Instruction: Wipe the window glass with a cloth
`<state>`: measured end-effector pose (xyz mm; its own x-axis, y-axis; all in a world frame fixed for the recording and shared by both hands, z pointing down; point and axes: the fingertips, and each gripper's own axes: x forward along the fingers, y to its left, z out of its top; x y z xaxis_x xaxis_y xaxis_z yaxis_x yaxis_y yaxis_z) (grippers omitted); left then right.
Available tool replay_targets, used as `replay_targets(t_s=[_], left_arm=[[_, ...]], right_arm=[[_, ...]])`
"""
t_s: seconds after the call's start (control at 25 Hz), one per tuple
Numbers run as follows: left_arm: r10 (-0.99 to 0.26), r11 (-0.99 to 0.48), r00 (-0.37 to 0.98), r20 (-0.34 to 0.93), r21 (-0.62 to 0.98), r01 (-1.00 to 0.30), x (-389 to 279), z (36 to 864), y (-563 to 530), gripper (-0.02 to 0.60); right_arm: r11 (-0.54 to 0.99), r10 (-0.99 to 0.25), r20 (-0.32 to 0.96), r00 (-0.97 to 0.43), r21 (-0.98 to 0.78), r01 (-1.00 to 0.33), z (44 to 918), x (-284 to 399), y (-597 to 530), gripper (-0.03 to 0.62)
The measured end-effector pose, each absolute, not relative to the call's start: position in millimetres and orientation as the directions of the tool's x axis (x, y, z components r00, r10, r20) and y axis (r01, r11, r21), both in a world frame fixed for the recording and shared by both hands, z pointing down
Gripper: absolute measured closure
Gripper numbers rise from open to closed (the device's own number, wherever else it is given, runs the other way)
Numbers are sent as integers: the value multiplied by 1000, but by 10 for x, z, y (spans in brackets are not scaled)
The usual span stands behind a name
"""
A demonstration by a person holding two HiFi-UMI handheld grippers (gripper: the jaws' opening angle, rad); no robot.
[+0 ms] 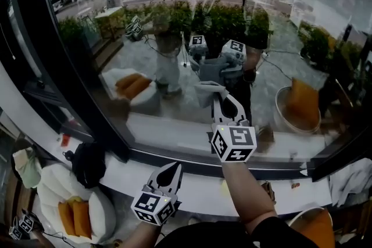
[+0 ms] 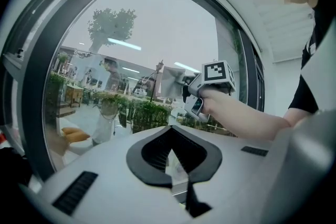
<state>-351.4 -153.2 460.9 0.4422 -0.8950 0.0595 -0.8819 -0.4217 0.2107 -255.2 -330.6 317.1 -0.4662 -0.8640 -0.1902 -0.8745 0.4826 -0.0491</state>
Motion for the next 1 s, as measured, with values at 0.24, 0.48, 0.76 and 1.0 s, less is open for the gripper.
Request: replay_targets(t_s=[0.24, 0.48, 0.76, 1.0], left_arm=[[-879, -453, 474, 57, 212, -866, -3276, 4579, -1517, 574], [-855, -495, 516, 57, 209, -843, -2966, 4602, -1499, 574], [-803, -571, 593, 64, 205, -795, -2510, 4593, -1476, 574], [-760, -625, 647, 59, 206, -753, -2227, 4567, -1482, 574]], right_arm=[[503, -852, -193, -487, -36, -864, 3168, -2402, -3049, 557], [495, -857, -187, -480, -39, -868, 3250, -2118, -2829, 559], [456, -884, -145, -445, -61, -888, 3464, -1686, -2574, 559], [410, -909, -107, -402, -66, -910, 3637, -1386, -2412, 559]])
